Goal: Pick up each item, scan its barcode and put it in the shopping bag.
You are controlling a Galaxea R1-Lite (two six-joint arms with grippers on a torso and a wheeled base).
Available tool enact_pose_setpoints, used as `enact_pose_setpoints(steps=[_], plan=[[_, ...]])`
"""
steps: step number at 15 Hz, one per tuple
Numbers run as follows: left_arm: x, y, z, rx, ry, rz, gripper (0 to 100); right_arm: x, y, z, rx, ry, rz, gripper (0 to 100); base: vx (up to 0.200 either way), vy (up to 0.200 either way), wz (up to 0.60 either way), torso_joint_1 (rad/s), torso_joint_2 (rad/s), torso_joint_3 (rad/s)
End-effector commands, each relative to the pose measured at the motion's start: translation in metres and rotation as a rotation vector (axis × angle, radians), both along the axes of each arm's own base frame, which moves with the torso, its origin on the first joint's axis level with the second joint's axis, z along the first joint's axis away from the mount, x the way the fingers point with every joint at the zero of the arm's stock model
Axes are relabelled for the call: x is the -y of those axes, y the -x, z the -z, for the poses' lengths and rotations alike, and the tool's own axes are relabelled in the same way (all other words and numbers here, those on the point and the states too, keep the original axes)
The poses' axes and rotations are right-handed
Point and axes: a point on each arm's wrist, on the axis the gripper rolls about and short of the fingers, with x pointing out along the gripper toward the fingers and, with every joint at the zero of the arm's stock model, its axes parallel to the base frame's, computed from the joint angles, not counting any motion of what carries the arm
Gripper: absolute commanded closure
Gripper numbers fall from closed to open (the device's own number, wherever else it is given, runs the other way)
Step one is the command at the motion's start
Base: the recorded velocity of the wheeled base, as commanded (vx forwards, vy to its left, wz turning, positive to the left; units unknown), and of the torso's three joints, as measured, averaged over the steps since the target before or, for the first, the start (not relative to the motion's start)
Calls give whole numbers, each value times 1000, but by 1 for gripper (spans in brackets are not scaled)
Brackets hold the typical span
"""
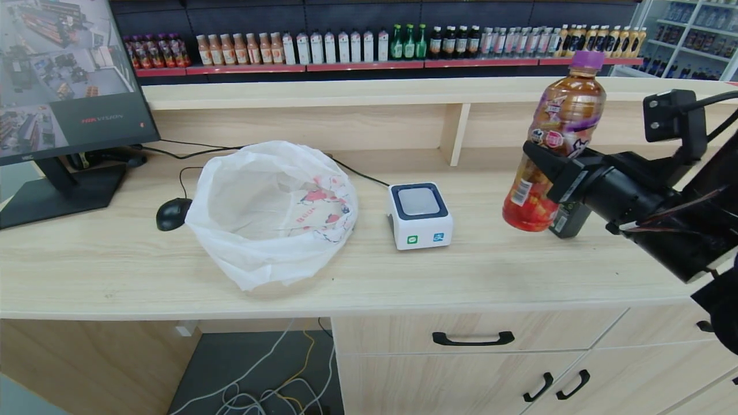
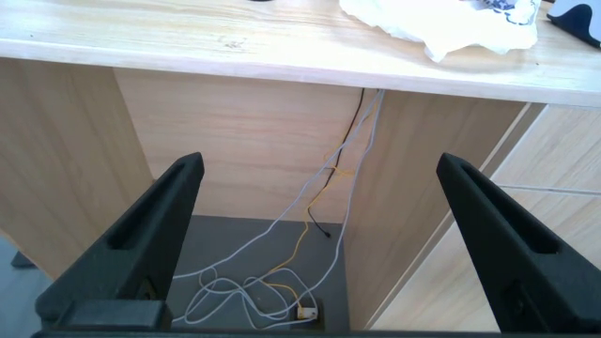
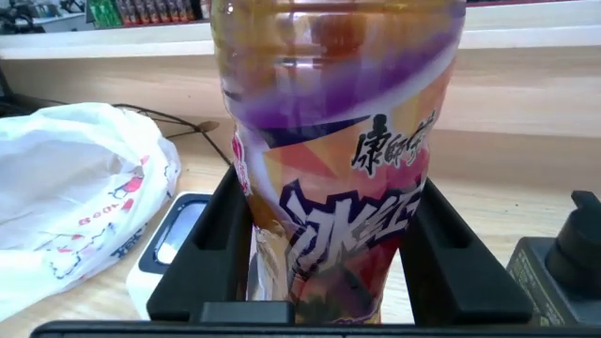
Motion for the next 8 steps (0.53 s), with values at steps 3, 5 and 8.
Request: enact_pose_setpoints(steps=[3,5,8], plan=[[0,0,0,1,1,-1,0,12,41,-3,19,0,-20,100,0,0,0,0,0,0],[0,0,0,1,1,-1,0,17,57,0,19,10,-42,100,0,0,0,0,0,0],[0,0,0,1,1,-1,0,13,83,2,17,10,-111,100,0,0,0,0,0,0]])
